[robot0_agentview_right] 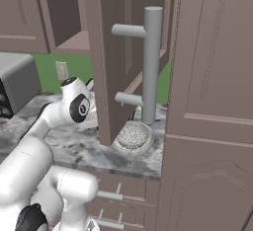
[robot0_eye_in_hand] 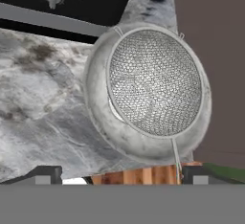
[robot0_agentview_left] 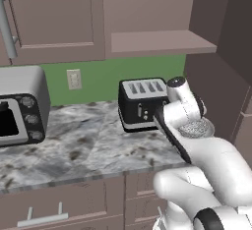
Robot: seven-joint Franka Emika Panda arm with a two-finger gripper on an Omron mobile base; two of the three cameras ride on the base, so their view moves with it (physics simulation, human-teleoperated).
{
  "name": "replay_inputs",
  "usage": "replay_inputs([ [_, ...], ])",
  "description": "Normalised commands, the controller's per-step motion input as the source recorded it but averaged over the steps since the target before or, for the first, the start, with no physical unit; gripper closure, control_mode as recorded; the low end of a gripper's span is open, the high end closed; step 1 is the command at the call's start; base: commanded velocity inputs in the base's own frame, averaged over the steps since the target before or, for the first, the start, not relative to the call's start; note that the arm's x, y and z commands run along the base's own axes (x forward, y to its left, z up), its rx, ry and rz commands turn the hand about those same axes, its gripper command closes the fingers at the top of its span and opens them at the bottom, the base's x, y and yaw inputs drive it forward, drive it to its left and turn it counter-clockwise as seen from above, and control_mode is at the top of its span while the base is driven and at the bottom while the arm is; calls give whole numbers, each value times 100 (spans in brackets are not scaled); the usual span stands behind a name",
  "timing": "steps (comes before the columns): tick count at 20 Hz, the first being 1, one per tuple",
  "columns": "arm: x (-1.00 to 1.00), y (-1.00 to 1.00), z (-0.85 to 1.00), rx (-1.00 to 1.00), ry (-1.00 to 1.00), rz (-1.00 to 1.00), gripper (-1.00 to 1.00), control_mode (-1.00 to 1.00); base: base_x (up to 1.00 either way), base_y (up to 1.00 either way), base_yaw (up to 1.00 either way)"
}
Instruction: Open the cabinet and setup a tea strainer by placing it in the bowl upright.
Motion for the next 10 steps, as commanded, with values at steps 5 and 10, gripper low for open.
replay_inputs([
  [5, -60, 33, 46, 37, -2, -6, -100, -100, 0, 0, 0],
  [10, -52, 48, 46, 37, -3, -7, -100, -100, 0, 0, 0],
])
